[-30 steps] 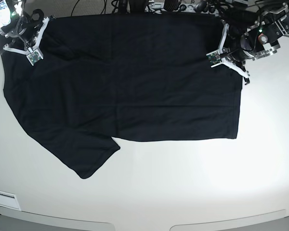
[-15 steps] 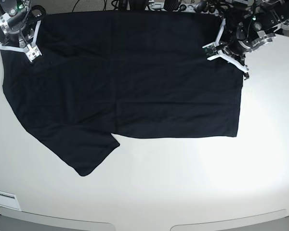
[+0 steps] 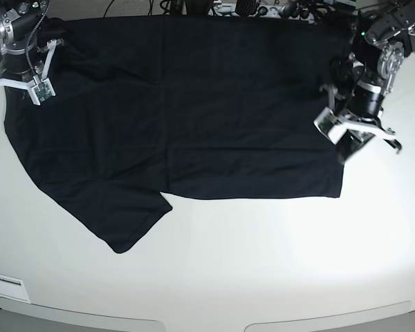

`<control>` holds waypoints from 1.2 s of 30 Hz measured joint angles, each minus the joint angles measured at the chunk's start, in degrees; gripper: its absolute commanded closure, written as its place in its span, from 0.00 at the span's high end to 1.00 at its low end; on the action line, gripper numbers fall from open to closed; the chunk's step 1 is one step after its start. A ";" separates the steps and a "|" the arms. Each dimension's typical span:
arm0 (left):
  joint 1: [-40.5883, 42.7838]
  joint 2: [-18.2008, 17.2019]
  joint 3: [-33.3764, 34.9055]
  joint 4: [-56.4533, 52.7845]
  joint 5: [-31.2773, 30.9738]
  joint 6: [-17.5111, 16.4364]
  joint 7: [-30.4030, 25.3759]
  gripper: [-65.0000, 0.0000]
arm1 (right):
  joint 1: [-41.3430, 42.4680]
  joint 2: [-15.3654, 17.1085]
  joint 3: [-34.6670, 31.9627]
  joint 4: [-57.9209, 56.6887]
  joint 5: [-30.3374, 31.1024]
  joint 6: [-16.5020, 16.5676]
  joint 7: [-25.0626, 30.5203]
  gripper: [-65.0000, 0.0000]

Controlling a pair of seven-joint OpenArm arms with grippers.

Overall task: Fold the T-shirt properly
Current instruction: 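Move both grippers to the shirt's opposite edge and grasp it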

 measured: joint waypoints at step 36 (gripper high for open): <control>-31.54 29.53 -20.00 -76.24 -84.15 -54.71 10.34 0.49 | 5.99 0.00 0.00 0.00 4.87 0.22 2.80 0.10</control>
